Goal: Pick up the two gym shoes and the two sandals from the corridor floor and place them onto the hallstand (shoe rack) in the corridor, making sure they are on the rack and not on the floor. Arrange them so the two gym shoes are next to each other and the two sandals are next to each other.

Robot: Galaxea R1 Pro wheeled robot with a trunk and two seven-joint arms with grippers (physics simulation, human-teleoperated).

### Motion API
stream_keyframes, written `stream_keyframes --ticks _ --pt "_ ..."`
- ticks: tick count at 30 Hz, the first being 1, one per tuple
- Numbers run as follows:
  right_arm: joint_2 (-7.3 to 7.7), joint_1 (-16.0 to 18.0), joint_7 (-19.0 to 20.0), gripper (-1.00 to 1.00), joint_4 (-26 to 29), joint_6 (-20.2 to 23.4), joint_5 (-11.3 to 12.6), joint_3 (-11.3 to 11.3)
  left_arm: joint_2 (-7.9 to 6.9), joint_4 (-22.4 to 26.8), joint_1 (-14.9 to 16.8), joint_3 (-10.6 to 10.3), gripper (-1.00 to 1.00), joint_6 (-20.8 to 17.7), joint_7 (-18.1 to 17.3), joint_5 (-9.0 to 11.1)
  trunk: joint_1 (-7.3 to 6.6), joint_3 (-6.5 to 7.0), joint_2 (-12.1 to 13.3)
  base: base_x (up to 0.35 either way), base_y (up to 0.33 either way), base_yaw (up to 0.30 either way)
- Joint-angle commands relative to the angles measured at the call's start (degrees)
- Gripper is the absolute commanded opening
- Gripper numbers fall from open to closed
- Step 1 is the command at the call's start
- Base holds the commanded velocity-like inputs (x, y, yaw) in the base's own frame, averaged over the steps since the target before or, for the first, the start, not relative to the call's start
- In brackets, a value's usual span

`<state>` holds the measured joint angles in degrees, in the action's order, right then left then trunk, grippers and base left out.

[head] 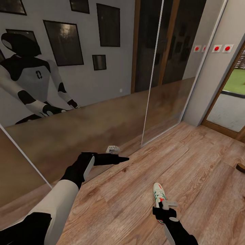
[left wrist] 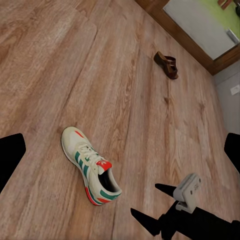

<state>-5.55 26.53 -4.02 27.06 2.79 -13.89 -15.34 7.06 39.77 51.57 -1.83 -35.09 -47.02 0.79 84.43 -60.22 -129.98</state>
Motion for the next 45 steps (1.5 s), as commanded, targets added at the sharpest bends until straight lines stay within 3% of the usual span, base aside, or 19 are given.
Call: stream_keyframes --ticks 1,16,38,45 --pt "0.0 0.02 0.0 1.0 0.11 0.04 -0.59 -0.32 0.01 0.05 0.02 0.0 1.0 -0.43 -0.09 0.08 -0.01 -0.05 -0.02 0.0 0.0 0.0" --pt "1.37 0.02 -0.02 1.0 -0.48 -7.2 -0.72 -0.31 0.06 -0.02 0.03 -0.01 1.0 -0.42 -0.13 0.1 -0.01 -0.05 -0.02 0.0 0.0 0.0" --pt "1.51 0.02 -0.02 1.0 -1.3 -7.97 -0.65 -0.31 0.06 -0.03 0.03 0.07 1.0 -0.35 -0.17 0.12 -0.01 -0.05 -0.02 0.109 -0.021 -0.001" --pt "1.51 0.02 -0.01 1.0 -1.3 -7.98 -0.62 -0.3 -0.01 0.0 0.02 0.08 1.0 -0.34 -0.12 0.09 -0.01 -0.05 -0.02 0.02 -0.005 -0.161"
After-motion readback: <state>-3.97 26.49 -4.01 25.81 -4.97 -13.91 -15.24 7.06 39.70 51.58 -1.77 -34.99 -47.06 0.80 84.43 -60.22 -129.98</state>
